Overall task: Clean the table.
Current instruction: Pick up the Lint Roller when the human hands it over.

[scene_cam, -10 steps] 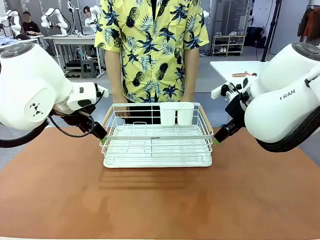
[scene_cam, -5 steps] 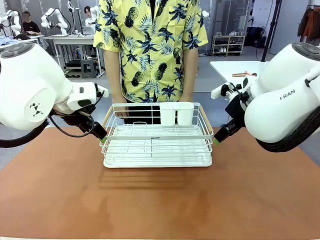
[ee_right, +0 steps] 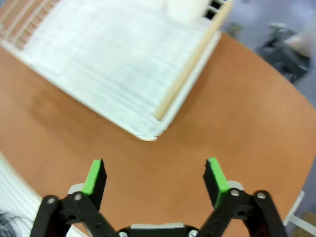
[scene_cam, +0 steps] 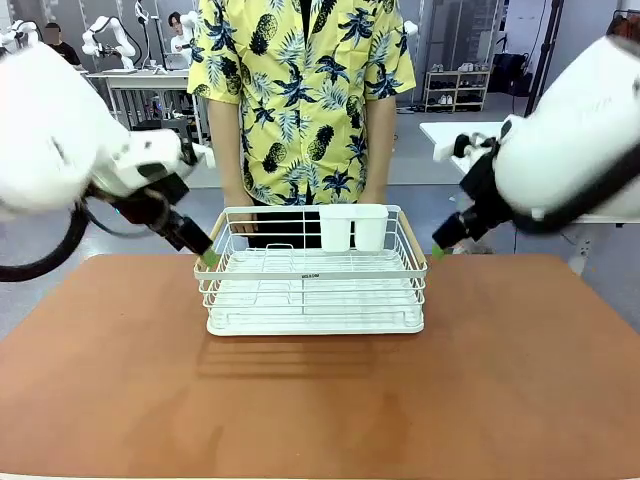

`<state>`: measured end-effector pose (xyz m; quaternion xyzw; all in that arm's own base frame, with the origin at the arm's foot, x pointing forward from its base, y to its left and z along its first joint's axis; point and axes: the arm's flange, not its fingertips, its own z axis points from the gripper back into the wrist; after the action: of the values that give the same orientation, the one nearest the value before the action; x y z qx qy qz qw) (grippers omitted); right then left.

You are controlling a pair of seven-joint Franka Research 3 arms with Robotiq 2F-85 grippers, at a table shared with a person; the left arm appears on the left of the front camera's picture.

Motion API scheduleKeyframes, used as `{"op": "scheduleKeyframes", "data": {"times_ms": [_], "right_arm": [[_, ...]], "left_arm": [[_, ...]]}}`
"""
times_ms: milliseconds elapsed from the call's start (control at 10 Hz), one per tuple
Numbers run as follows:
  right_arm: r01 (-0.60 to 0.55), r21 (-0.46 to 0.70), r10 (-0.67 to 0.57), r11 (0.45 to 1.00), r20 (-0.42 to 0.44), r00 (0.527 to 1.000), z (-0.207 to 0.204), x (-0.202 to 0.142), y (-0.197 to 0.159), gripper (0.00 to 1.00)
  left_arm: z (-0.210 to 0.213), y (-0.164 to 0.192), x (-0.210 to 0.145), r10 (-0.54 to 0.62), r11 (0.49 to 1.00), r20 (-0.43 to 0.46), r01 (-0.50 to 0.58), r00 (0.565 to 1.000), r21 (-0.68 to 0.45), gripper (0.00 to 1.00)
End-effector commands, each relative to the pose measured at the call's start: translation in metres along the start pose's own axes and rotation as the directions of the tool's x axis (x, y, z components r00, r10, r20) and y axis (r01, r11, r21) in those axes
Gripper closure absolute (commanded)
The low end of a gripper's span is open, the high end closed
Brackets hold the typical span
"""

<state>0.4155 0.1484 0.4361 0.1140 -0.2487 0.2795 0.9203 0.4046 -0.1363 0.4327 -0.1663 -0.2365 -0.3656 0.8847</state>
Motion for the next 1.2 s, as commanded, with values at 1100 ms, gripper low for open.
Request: {"op": "scheduleKeyframes", "data": {"times_ms": [1100], "right_arm": [[0.524,0.773,-0.684,0.358,-0.165,0.711,0.124,-0.182,-0.243,0.0]], "left_arm": [[0.22,0.203,-0.258,0.743,0.539,0.148,-0.452,0.653,-0.711,0.0]]}}
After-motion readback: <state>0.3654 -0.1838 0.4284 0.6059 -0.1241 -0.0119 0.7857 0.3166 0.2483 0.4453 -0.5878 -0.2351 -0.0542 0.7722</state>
